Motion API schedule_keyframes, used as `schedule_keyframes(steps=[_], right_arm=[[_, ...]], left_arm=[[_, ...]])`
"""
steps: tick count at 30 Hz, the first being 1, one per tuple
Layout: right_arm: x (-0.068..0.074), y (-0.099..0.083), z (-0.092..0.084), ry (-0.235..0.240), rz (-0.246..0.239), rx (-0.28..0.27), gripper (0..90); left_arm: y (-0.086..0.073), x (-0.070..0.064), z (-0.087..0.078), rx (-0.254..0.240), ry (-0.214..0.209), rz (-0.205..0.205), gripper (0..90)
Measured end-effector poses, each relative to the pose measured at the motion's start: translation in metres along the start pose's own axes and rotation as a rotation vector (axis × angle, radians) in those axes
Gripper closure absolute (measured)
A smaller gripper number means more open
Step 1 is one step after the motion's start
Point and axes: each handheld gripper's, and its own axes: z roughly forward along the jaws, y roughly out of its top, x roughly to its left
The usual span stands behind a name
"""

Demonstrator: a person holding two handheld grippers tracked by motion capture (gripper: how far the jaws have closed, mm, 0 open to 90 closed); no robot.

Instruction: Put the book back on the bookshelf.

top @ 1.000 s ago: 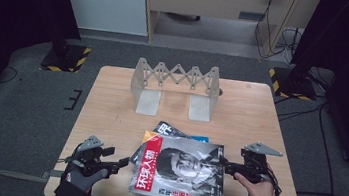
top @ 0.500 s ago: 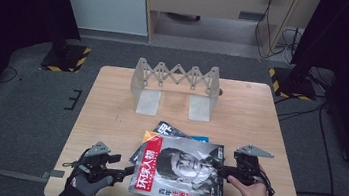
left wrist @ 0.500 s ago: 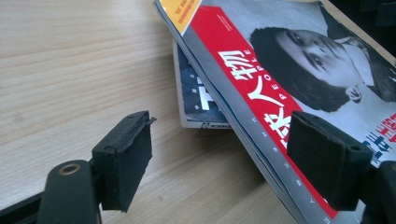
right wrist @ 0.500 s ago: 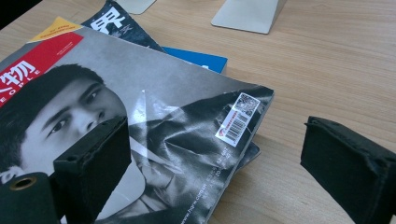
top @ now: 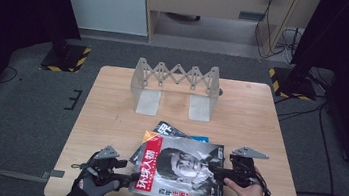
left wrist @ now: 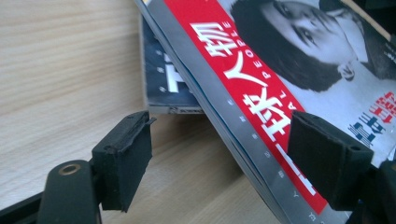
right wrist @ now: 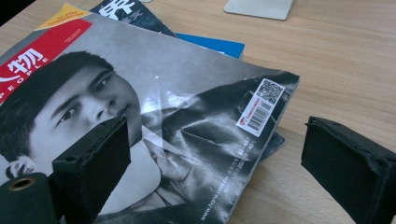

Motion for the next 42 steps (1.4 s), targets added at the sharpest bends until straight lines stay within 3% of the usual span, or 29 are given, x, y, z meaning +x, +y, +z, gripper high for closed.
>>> schedule_keyframes(steps=[5, 22, 29, 34, 42], right_arm=[[0.001, -0.001, 0.001, 0.011, 0.01, 0.004, 8.2], [0.004, -0.008, 0.01, 0.036, 0.021, 0.045, 8.0], [0.005, -0.009, 0.014, 0.044, 0.014, 0.061, 7.9], [0.005, -0.01, 0.015, 0.047, 0.025, 0.072, 7.6], [0.005, -0.011, 0.017, 0.046, 0.023, 0.075, 7.1]], left_arm=[[-0.001, -0.004, 0.006, 0.018, -0.037, -0.019, 21.2], [0.001, -0.005, 0.02, 0.038, -0.105, -0.048, 19.8], [0.002, -0.004, 0.027, 0.054, -0.163, -0.09, 20.2], [0.002, -0.005, 0.029, 0.059, -0.199, -0.093, 24.9], [0.002, -0.005, 0.025, 0.05, -0.205, -0.09, 32.0]])
